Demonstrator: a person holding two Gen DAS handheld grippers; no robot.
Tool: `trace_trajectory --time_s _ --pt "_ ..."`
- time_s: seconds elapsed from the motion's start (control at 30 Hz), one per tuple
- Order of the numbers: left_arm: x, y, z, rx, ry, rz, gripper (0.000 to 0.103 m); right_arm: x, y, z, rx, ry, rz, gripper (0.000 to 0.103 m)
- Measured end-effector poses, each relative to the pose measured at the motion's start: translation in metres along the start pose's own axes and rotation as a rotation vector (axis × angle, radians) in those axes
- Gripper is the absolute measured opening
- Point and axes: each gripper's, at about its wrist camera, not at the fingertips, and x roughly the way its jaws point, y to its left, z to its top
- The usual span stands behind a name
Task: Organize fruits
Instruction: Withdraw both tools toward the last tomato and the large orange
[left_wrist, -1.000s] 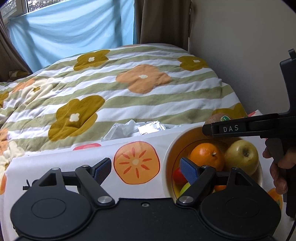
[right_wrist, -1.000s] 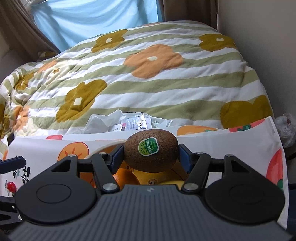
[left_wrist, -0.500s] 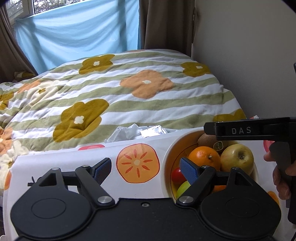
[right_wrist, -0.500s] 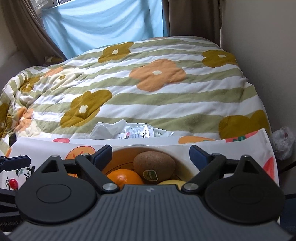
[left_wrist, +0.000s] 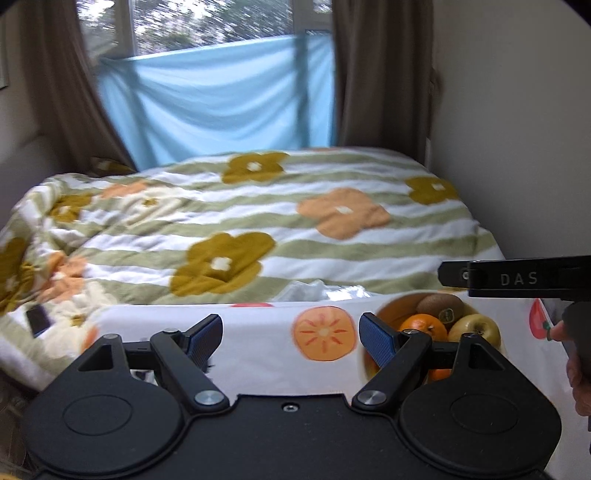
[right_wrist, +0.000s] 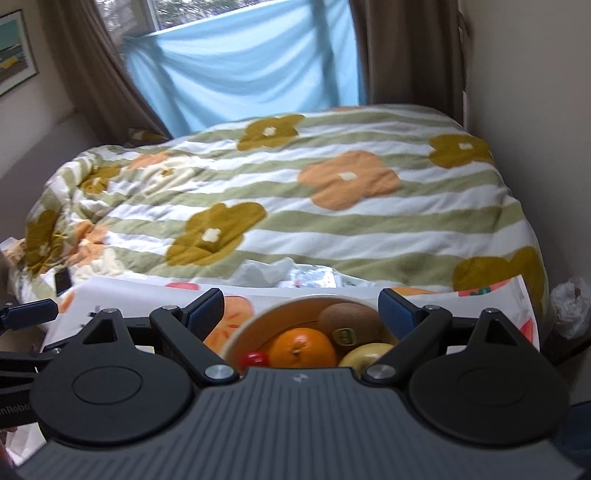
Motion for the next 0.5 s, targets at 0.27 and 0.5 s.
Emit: trace_trajectory --time_s 0.27,0.5 --pt "-0.066 0.027 -0.027 -0.108 -0.088 0.142 0.085 -0.05 0.039 -0.008 -0.07 -0.058 0.114 0.103" --pt "-0.103 0.045 -0.058 -0.186 -0.103 0.233 0.085 -0.077 0.067 -0.029 -0.123 -0.037 0.17 0.103"
